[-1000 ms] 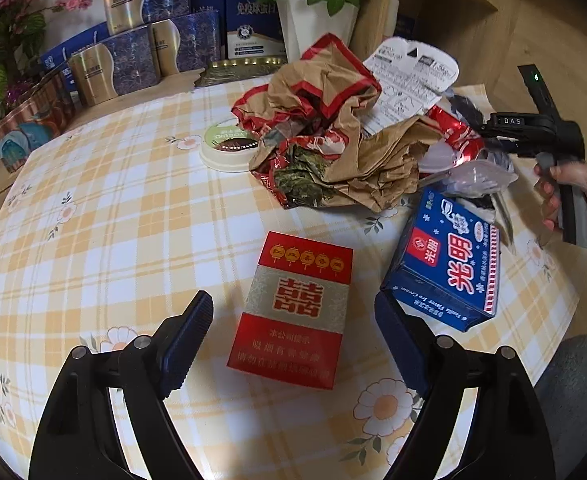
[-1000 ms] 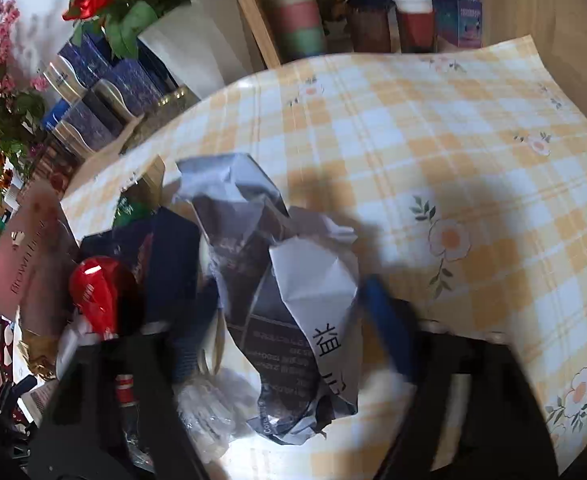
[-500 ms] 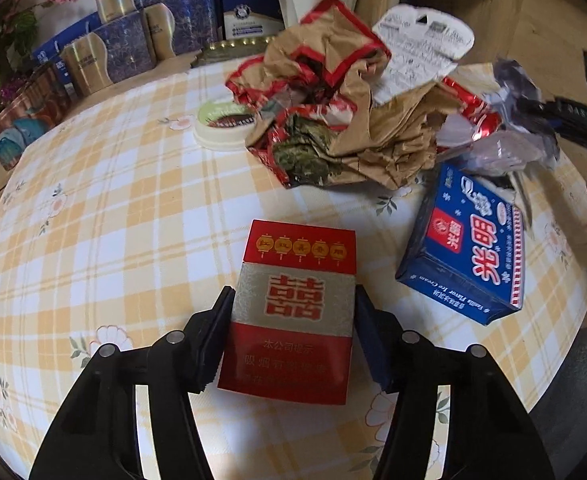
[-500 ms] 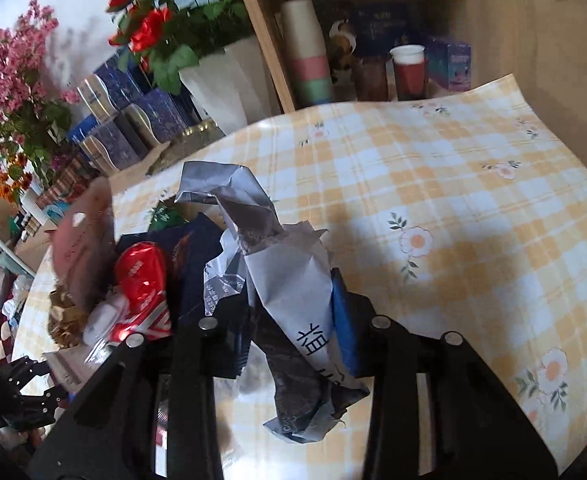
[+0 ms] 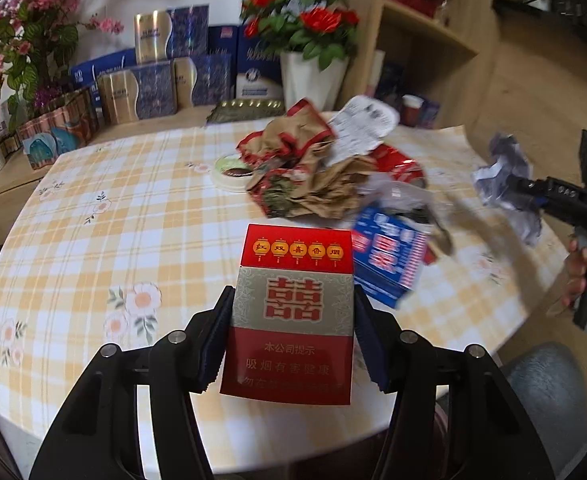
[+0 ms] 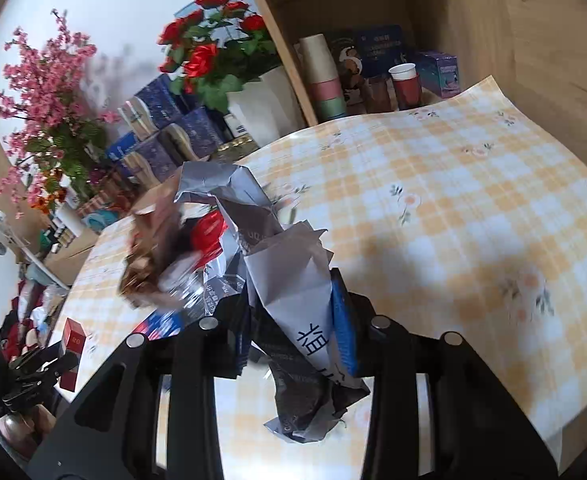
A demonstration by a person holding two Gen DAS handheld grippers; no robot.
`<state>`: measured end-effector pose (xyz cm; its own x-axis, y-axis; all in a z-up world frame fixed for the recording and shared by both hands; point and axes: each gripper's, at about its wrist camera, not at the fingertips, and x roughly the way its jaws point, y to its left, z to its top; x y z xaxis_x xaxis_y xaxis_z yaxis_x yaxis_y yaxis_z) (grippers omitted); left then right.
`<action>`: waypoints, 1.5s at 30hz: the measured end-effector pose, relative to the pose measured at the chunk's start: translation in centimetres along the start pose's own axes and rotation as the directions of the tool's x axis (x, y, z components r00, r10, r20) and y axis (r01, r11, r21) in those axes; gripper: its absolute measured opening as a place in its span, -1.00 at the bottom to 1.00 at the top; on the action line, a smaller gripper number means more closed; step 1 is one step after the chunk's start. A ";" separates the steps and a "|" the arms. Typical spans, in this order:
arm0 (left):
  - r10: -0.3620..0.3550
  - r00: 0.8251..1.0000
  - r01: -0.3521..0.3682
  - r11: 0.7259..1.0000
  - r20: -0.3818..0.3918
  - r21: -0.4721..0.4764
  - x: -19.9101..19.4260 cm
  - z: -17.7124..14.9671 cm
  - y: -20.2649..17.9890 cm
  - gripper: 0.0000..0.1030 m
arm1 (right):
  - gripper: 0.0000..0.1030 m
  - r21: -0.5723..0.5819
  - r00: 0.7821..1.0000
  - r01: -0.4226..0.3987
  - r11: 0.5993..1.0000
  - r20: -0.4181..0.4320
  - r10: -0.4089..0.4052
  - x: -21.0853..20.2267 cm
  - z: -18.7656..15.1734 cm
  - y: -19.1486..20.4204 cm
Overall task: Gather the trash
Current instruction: 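Grasp the red cigarette box with the left tool while right tool carries grey paper to bin, then open the right tool over the bin while left tool lowers red box into it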
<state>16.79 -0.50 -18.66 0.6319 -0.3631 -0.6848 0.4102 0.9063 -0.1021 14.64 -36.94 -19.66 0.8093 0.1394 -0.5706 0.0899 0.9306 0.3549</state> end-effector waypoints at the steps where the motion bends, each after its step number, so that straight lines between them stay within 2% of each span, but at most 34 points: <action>1: -0.006 1.000 0.006 1.000 0.009 0.002 -0.7 -0.5 -0.4 0.08 | -0.29 -0.001 1.000 -0.006 1.000 0.002 0.006 -0.7 -0.7 0.4; 8: -0.054 0.997 0.054 0.999 0.048 -0.008 -5.3 -5.5 -3.0 0.08 | -0.29 0.028 0.996 -0.086 0.996 0.013 0.086 -4.9 -6.1 2.4; 15: -0.066 0.996 0.069 0.996 0.061 -0.049 -7.7 -10.7 -4.0 0.08 | -0.29 -0.025 0.985 -0.151 0.988 -0.091 0.148 -6.0 -13.4 5.2; 20: -0.069 0.995 0.074 0.995 0.070 -0.070 -8.5 -12.6 -4.0 0.08 | -0.29 -0.083 0.962 -0.195 0.977 -0.212 0.174 -5.0 -18.7 8.0; 25: -0.068 0.994 0.076 0.993 0.088 -0.093 -8.8 -13.0 -3.6 0.08 | -0.29 -0.108 0.916 -0.240 0.965 -0.353 0.189 -2.0 -22.6 10.4; 29: -0.067 0.995 0.074 0.992 0.074 -0.099 -8.3 -13.5 -3.6 0.08 | -0.28 -0.066 0.905 -0.212 0.975 -0.390 0.171 0.1 -23.6 9.8; 37: -0.068 0.997 0.070 0.993 0.021 -0.096 -6.9 -14.0 -3.5 0.08 | -0.25 0.054 0.899 -0.082 0.995 -0.428 0.097 3.2 -25.4 6.1; 39: -0.071 0.997 0.072 0.993 0.016 -0.096 -6.8 -14.0 -3.6 0.08 | -0.11 0.056 0.902 -0.063 0.996 -0.424 0.081 3.2 -25.3 5.7; 43: -0.077 0.997 0.077 0.993 -0.002 -0.088 -6.3 -14.0 -3.8 0.08 | 0.00 0.060 0.907 -0.053 0.997 -0.414 0.073 3.1 -24.9 5.5; 45: -0.079 0.997 0.077 0.994 -0.016 -0.081 -5.9 -14.1 -4.0 0.08 | 0.13 0.059 0.914 -0.054 0.997 -0.399 0.073 3.2 -24.4 5.4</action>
<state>2.15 1.08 -24.33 0.5873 -0.4299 -0.6858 0.4028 0.8901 -0.2130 3.55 -23.21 -37.61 0.5144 0.3305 -0.7913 0.0808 0.9000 0.4284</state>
